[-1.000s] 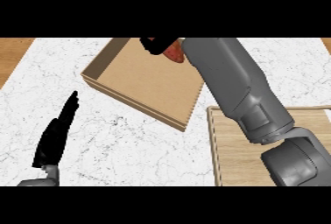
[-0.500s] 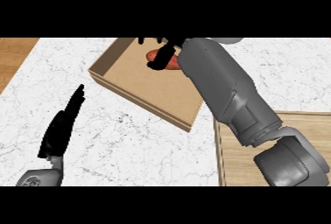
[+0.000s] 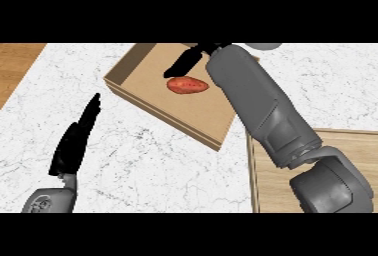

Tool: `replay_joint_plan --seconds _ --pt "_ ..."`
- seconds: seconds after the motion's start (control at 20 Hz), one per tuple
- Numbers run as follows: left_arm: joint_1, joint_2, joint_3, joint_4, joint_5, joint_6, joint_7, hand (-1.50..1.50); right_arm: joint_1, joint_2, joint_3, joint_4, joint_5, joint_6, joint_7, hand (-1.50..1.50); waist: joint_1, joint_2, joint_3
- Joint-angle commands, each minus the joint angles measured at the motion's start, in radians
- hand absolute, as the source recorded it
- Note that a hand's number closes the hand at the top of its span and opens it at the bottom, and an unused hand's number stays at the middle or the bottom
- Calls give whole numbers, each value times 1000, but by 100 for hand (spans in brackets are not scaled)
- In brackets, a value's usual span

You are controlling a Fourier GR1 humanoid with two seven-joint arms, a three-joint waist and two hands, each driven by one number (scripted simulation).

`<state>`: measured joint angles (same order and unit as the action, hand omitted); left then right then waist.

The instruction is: Pick the sweet potato from the tray and place it in the cardboard box

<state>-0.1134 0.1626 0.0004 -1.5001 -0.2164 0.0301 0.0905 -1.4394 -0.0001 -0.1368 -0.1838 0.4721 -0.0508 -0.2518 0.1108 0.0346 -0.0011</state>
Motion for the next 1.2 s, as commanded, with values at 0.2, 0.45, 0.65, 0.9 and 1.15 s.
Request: replay_joint_plan --seconds 0.2,0.45,0.65,0.9,1.15 --pt "40 -7 -3 -23 -9 13 -9 0 10 -55 -214 -25 -206 13 -57 -150 -17 4 2" --pt "34 3 14 -16 -7 16 -27 0 45 -164 -272 -11 -249 30 -74 -150 -29 7 1" --pt "14 18 21 -49 12 -10 42 0 38 -275 -315 -3 -281 44 -35 -150 -33 2 2" --pt "50 -11 -13 -64 -9 5 18 0 78 -377 -348 8 -305 115 -71 -150 -16 8 3" --pt "53 20 25 -33 13 -13 -23 0 154 -516 -335 13 -291 303 -138 -150 -11 19 4"
